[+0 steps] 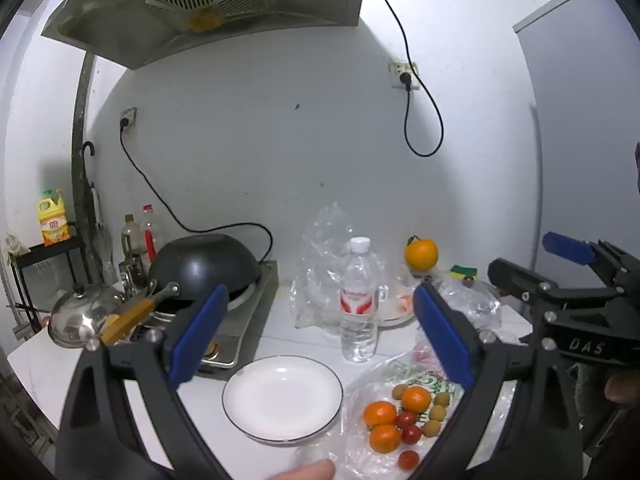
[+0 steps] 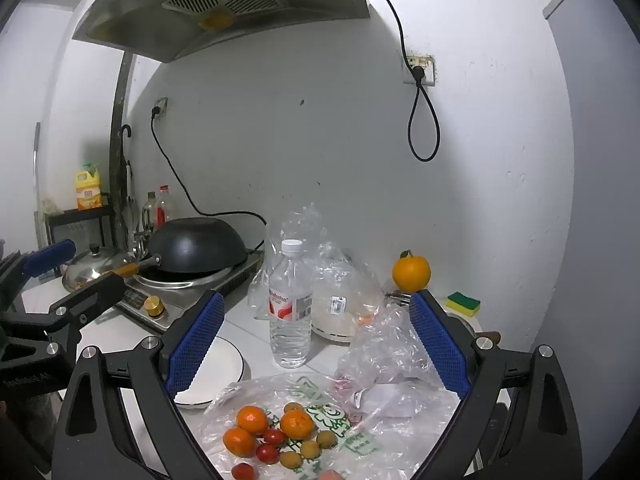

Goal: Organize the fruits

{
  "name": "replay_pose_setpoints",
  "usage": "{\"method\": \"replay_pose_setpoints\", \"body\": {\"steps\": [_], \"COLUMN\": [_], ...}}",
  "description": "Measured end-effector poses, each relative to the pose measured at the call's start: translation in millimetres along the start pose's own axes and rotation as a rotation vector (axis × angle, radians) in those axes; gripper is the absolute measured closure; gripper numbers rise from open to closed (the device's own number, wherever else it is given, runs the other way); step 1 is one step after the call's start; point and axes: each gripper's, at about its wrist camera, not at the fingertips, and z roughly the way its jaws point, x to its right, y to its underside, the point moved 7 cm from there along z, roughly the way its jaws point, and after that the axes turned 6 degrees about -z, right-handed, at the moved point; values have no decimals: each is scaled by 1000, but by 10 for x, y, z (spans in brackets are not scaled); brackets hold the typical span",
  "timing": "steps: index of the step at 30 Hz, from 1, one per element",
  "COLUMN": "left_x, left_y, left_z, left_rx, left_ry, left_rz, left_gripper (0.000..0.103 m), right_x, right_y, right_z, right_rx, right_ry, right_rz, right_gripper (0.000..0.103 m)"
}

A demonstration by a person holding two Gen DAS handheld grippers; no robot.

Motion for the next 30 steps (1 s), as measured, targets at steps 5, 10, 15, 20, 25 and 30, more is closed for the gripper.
{"method": "replay_pose_setpoints", "body": {"steps": [5,10,15,20,25,30], "left_x": [-8,-40,-64,-108,-128,-175], "left_y": [19,18,14,13,-3,-14], "left_z": [-21,47,1,-14,-17,-16], "left_rx": [-16,-31,-23,-34,-32,-26], "left_ry": [9,10,10,16,0,-13], "left_rz": [4,-2,-11,-27,-22,-31], "left_gripper": [8,8,8,8,8,8], "right_x": [-1,-23,-20,-31,-58,-79], "right_y": [-28,-64,-46,-71,-84,-86], "right_z": [-11,-29,-33,-58,-86,-95], "right_rx": [5,9,18,25,31,28], "right_ry": [0,0,2,-1,-7,-5], "right_rz": [4,-4,-12,-22,-25,-28], "right_gripper": [7,7,7,7,7,7]}}
